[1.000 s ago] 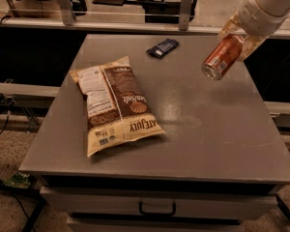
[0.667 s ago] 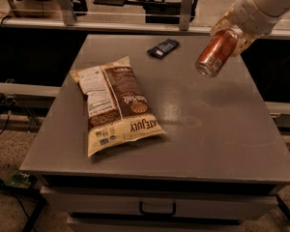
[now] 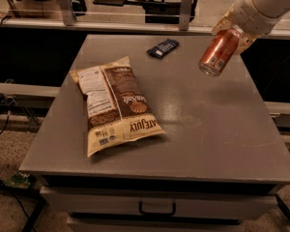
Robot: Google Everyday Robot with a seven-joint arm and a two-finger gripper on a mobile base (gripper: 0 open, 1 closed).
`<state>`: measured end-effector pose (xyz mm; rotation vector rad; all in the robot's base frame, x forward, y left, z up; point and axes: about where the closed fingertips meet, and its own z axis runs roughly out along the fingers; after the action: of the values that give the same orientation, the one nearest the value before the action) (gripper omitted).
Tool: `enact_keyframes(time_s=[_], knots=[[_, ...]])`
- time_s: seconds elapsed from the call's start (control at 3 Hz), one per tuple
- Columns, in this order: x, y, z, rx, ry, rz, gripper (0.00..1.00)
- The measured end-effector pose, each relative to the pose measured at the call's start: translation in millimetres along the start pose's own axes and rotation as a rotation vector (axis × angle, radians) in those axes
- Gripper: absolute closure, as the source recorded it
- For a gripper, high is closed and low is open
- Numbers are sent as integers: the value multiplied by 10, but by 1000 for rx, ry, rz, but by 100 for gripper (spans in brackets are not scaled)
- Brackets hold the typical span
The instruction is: Place coke can upright
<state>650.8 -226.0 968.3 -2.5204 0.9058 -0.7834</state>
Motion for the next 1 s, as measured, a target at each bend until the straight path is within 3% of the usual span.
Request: enact_keyframes(time_s=[0.33,0.67,1.0], knots=[[123,-3,49,28,92,-114,100],[317,-131,169,117,210,-266,100],[401,-241,225,188,269,-351,100]])
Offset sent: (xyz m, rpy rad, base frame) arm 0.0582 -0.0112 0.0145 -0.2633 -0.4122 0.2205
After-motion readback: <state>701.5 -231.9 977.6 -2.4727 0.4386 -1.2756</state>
